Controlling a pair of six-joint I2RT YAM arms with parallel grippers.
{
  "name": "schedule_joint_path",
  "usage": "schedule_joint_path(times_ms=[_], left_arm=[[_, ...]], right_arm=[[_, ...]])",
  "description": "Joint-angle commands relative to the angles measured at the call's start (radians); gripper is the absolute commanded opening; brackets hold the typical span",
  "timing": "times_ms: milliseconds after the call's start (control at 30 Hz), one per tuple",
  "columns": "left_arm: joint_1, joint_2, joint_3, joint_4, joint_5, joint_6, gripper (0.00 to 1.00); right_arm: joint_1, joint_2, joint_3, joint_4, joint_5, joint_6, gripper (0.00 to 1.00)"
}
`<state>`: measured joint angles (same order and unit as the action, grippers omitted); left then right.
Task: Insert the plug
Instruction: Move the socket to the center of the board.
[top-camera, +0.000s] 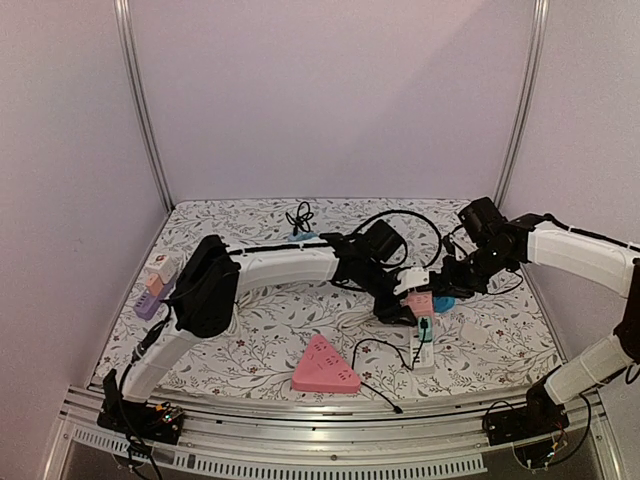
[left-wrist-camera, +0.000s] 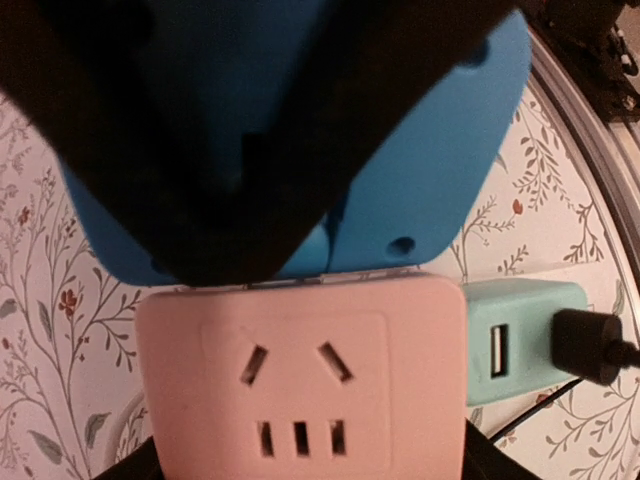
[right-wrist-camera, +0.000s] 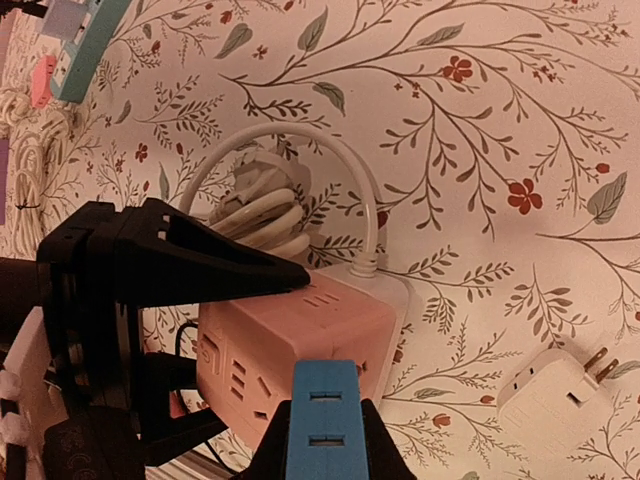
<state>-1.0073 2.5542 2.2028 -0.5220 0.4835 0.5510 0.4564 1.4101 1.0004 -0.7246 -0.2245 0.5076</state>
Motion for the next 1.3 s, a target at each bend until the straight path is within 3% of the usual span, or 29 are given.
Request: schedule_joint_path(times_ms=[0,133,333,533,700,833,933,1100,1267], left_arm=[[0.013,-0.105,-0.070,-0.033,-0.105,-0.091,0.61],[0.009,-0.137,-0.086,-0.055,-0.182,-0.159,0.49],[-0.016,-0.156,-0.068,-0.165,-0.245,-0.169,0.41],[-0.030,-0.210,-0.159,-0.278,-0.403,-0.241,0.41],[-0.056,-0.249,-0.222,-0.359,-0.415,-0.304,0.44],[-0.070,-0.259,-0.255,-0.367,-0.402,-0.321,0.52],[-0.070,-0.251,-0.240,-0.357,-0.394,-0.327,0.63],[-0.065,-0.282,-0.216,-0.361,-0.370,-0.322,0.98],[-0.042,-0.379,-0.272,-0.406,-0.386,-0.275,0.99]], right_arm=[[0.016,0.023,0.086,-0.015,-0.063,-0.033,0.00],[0.016,0.046,0.153,-0.137,0.034,-0.086,0.00],[0.016,0.059,0.185,-0.199,0.064,-0.109,0.00],[0.018,0.033,0.214,-0.222,0.042,-0.108,0.00],[0.047,0.051,0.296,-0.304,0.047,-0.134,0.00],[0.077,0.067,0.348,-0.361,0.069,-0.150,0.00],[0.089,0.063,0.370,-0.372,0.043,-0.150,0.00],[0.124,0.067,0.435,-0.448,0.070,-0.144,0.00],[0.177,0.096,0.501,-0.487,0.088,-0.126,0.00]])
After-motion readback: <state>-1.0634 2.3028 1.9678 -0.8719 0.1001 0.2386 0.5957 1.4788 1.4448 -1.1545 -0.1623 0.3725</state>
